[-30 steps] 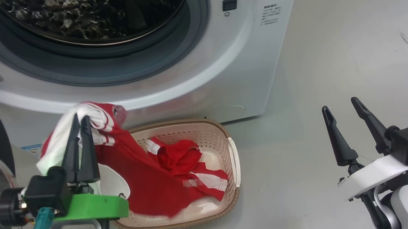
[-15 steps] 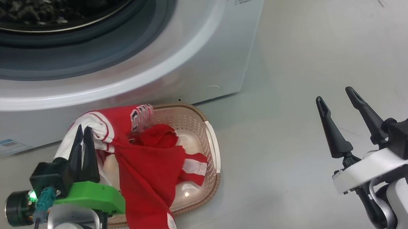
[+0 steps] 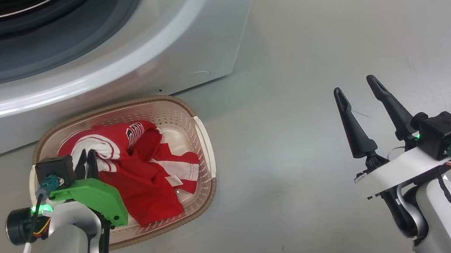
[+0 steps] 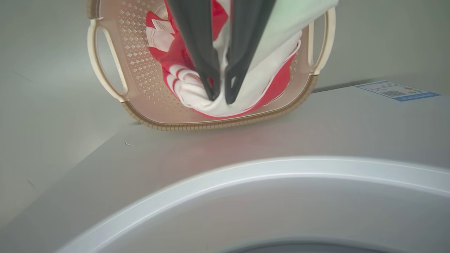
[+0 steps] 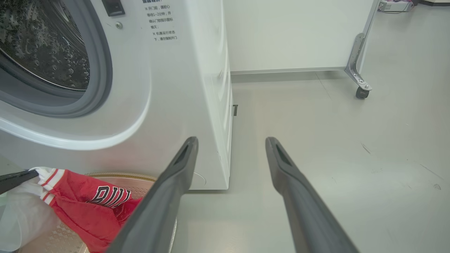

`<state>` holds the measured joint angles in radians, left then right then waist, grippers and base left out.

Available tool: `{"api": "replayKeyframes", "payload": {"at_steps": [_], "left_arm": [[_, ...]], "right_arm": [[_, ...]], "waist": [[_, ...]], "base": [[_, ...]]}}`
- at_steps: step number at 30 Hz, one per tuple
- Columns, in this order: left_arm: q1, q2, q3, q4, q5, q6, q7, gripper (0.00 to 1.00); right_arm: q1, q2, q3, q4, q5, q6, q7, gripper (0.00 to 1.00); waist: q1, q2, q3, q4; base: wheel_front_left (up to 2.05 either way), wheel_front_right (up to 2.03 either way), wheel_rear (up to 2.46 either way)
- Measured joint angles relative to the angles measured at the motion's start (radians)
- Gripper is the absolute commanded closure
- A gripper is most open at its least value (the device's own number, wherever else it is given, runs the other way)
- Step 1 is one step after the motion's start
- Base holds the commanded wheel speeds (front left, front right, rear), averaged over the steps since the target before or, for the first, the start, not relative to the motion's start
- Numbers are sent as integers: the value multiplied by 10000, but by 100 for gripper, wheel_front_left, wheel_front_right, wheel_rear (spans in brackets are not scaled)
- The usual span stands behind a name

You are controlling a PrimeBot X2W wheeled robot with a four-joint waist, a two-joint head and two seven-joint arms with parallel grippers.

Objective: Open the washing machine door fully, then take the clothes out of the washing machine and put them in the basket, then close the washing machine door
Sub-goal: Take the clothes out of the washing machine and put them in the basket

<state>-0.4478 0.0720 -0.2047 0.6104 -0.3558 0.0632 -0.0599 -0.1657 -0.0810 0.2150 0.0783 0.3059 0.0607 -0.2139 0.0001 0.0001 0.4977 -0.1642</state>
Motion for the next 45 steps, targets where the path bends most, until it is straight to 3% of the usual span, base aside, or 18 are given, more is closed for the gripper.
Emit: {"api": "replayKeyframes", "payload": {"at_steps": [1, 2, 3, 11, 24, 36, 45], "left_arm": [[-61, -8, -17, 245, -17, -98, 121, 70], [-95, -13, -10, 495, -69, -169, 201, 24], [-104, -13, -4, 736, -90, -207, 249, 0], [-418, -12, 113, 1862, -309, -439, 58, 0], [-433, -102, 224, 1956, -537, -1131, -1586, 0], [-1, -174, 217, 268, -219, -1112, -1914, 0], [940, 267, 251, -947, 439, -468, -1919, 0]], "right_arm": [[-38, 13, 23, 29, 4, 0, -21, 0], [-86, 21, 61, 79, 4, 29, -29, 0], [-128, 31, 88, 130, 13, 82, -33, 0], [-174, 90, -12, 447, 92, 86, -119, 0], [-163, -46, -364, 842, 88, 71, -221, 0], [289, -326, -844, 1095, 86, -125, -299, 0], [705, -422, -918, 1220, 48, -282, -303, 0]], "waist": [[0, 0, 60, -71], [0, 0, 117, -145], [0, 0, 162, -218], [0, 0, 294, -584], [0, 0, -388, -104], [0, 0, -1454, 528], [0, 0, -2384, 987]], "base": [[0, 0, 0], [0, 0, 0], [0, 0, 0], [0, 0, 0], [0, 0, 0], [0, 0, 0], [0, 0, 0]]}}
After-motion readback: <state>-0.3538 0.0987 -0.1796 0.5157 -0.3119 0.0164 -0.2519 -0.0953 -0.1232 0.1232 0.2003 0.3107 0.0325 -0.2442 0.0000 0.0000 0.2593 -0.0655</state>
